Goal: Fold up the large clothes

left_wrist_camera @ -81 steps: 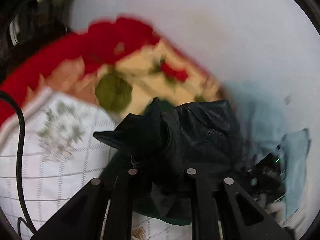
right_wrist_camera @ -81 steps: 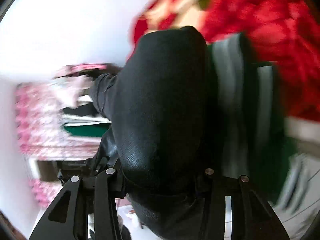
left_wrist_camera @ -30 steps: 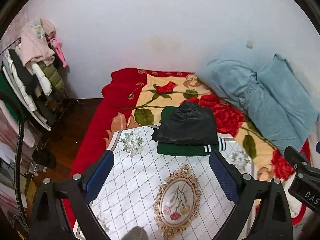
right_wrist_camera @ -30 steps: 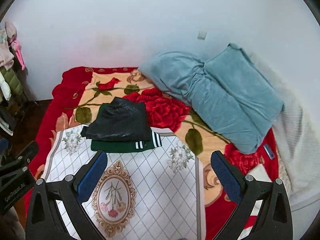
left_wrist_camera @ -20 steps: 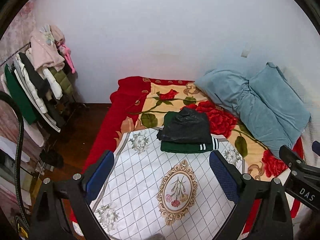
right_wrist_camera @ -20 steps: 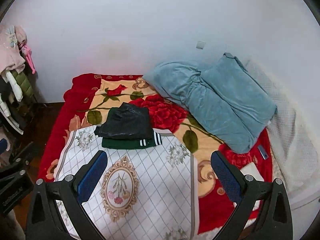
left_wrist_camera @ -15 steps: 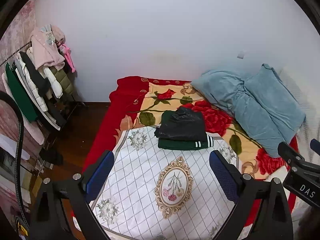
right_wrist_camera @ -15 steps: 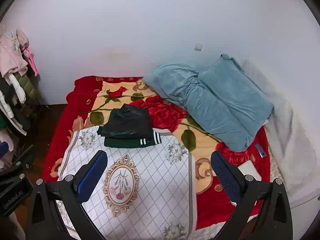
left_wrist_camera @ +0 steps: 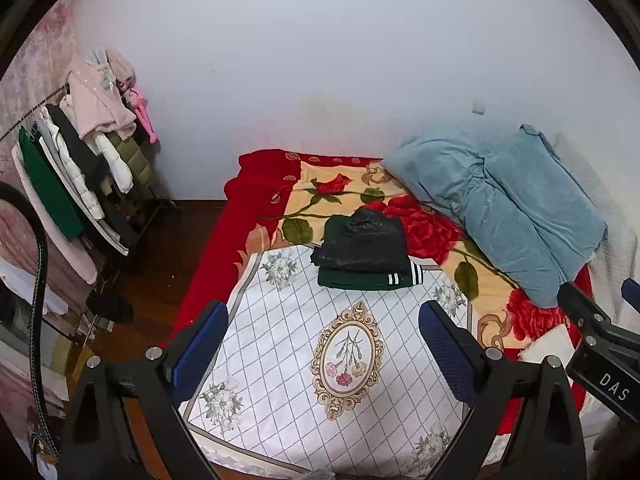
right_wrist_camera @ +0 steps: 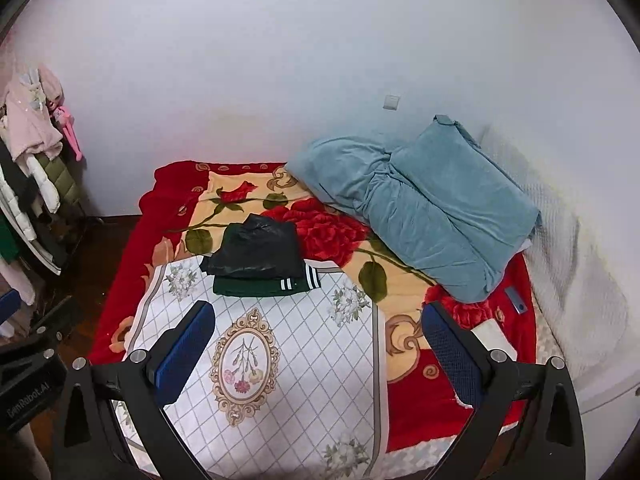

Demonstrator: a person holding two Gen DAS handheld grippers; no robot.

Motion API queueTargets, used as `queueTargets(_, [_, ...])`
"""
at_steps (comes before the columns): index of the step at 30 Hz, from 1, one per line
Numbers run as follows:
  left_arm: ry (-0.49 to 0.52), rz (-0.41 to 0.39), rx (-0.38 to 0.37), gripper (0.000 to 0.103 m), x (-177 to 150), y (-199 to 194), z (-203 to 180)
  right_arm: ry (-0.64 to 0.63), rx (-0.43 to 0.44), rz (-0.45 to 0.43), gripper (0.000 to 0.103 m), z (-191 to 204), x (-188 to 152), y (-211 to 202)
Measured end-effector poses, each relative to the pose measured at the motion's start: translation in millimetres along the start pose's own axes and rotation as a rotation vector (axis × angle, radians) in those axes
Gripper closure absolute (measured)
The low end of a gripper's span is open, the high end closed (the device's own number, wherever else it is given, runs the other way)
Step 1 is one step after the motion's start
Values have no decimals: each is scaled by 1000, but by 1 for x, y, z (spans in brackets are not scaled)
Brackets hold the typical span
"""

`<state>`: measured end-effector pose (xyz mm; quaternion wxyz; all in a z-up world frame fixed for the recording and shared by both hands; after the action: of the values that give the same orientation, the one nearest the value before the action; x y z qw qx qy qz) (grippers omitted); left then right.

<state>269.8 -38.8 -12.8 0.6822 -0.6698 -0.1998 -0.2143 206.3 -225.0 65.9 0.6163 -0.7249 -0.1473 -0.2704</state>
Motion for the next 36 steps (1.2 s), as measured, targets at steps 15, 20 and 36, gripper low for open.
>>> queueTargets(15, [-24,-39,22,6,-3,-12,-2,-25,7,-17,0,-4,4,-8])
queueTargets(20, [-33,-38,21,6,-3,-13,-2,-25,9,-19,0,-5,6,-9])
queueTargets(36, [-31,-42,23,6,-1,-16,-1,-30,17,-29,0,-1,8,-18])
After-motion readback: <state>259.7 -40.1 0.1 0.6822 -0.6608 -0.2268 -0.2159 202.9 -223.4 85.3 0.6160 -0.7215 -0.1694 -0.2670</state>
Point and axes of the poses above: each gripper's, at about its wrist camera, not at the fingertips, and y roughly the way its jaws point, z to its left, x to its top, the point moved 2 cm from there along y, roughly the way its jaws point, and after that the axes turned 8 degrees about z, right-handed, at the moved point
